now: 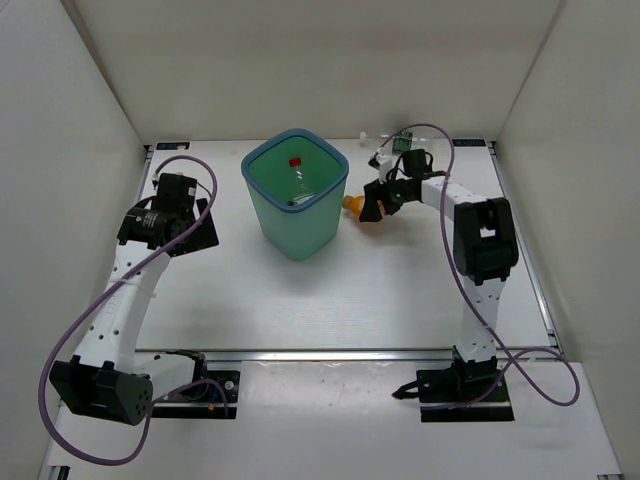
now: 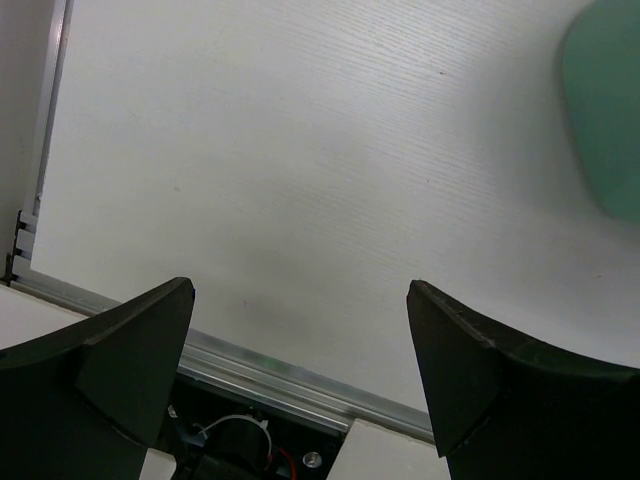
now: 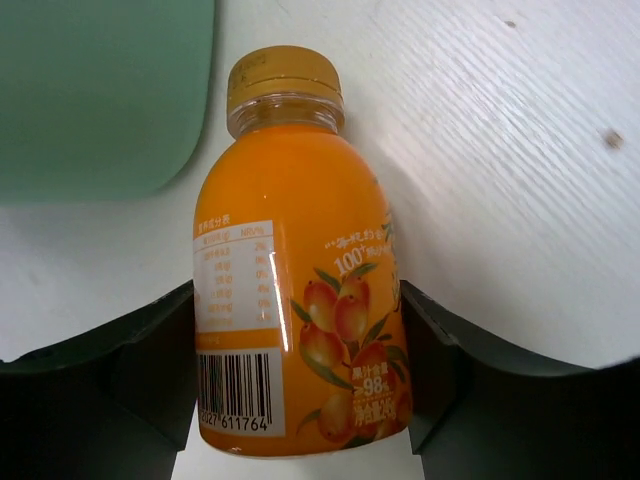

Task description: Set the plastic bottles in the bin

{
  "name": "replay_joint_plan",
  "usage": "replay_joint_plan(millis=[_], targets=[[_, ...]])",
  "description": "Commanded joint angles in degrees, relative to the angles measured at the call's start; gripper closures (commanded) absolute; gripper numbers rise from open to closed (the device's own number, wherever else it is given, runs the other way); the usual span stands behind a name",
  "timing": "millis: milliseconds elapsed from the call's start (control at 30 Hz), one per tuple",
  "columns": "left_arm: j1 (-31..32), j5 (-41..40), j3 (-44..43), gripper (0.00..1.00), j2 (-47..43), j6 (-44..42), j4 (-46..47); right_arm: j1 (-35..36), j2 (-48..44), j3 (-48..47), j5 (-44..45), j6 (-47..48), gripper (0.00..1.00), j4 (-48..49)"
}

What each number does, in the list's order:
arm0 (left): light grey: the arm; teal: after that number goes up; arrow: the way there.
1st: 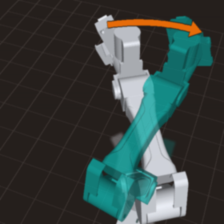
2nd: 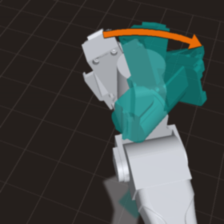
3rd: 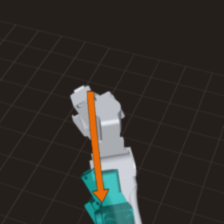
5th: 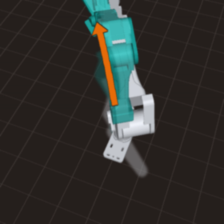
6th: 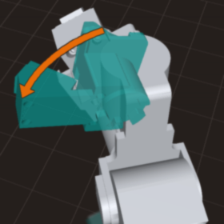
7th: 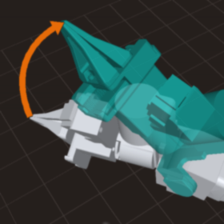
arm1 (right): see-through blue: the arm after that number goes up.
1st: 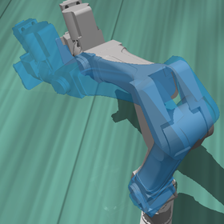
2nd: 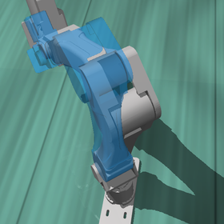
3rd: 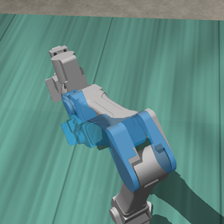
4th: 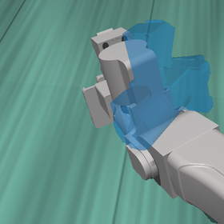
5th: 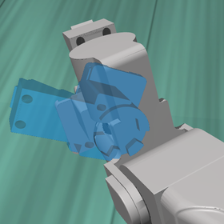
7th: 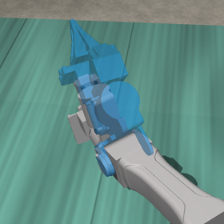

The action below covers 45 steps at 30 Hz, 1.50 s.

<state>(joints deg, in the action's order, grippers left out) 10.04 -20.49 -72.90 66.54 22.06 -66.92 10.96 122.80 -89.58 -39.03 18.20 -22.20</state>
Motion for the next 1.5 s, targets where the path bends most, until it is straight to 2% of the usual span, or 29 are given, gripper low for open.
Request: replay_joint_plan(millis=[0, 100, 233, 300, 433, 600, 700, 733, 767, 800, 833, 900, 933, 1000, 1100, 1167, 1300, 1467], targets=[[0.4, 1.2, -1.8, 0.01, -1.6, -0.9, 2.0, -1.6, -10.6, 3.2, -2.7, -4.3, 0.64, 7.3], [0.5, 2.1, -1.4, 0.02, -2.2, -1.3, 3.0, -3.7, -18.6, 3.9, 1.5, -7.6, 0.66, 6.8], [-0.2, 2.8, -0.8, 0.01, -2.7, -1.3, 4.5, -3.4, -24.8, -2.4, 8.0, -10.0, 0.72, 1.8], [-0.6, 2.8, -1.5, 0.01, -2.4, -1.4, 4.7, -0.9, -27.5, -5.5, 9.1, -9.8, 0.72, 0.4], [-0.2, 3.8, -1.4, 0.01, -2.6, -1.8, 6.2, 9.2, -28.1, -11.4, 10.5, -9.7, 0.71, -1.5], [0.1, 4.5, -2.3, 0.02, -1.9, -1.4, 5.9, 16.9, -21.8, -19.2, 9.0, -13.9, 0.72, -4.0], [-0.5, 4.0, -2.7, 0.01, -2.1, -1.4, 5.7, 19.4, -19.3, -20.5, 9.7, -13.2, 0.67, -5.1], [-0.6, 3.4, -3.3, 0.02, -2.2, -1.3, 5.0, 20.1, -19.2, -20.3, 9.8, -12.4, 0.55, -5.4], [-0.6, 3.0, -3.3, 0.01, -2.2, -1.2, 4.6, 20.4, -19.2, -20.1, 10.1, -12.0, 0.50, -5.6], [-0.9, 2.4, -3.8, 0.01, -2.0, -1.2, 4.2, 20.9, -19.0, -20.5, 10.1, -10.6, 0.40, -6.7], [-1.0, 1.9, -4.3, 0.01, -1.9, -1.4, 3.6, 21.0, -19.0, -20.8, 10.2, -9.2, 0.36, -7.8], [-0.9, 1.5, -5.0, 0.01, -2.3, -1.6, 3.3, 21.7, -19.5, -21.2, 12.4, -8.4, 0.18, -8.2], [-0.9, 1.2, -5.0, 0.01, -2.2, -1.8, 3.7, 21.8, -20.1, -21.0, 13.0, -7.4, 0.15, -8.3], [-1.1, 0.7, -5.1, 0.01, -2.8, -1.6, 4.1, 21.5, -20.8, -20.6, 14.0, -6.9, 0.01, -7.1], [-1.3, 0.6, -5.4, 0.02, -2.5, -1.6, 4.0, 18.9, -21.6, -21.7, 16.1, -8.9, 0.01, -5.7], [-1.4, 0.5, -5.6, 0.01, -1.9, -1.7, 4.2, 15.7, -22.0, -22.7, 14.2, -10.3, 0.01, -4.8], [-1.5, 1.7, -5.3, 0.02, -1.0, -1.2, 4.8, 6.0, -20.8, -23.0, 10.3, -9.7, 0.01, -2.8], [-1.9, 1.6, -5.8, 0.01, 1.7, -1.3, 4.5, -4.5, -10.9, -29.2, 8.5, -5.1, 0.01, -4.7]])
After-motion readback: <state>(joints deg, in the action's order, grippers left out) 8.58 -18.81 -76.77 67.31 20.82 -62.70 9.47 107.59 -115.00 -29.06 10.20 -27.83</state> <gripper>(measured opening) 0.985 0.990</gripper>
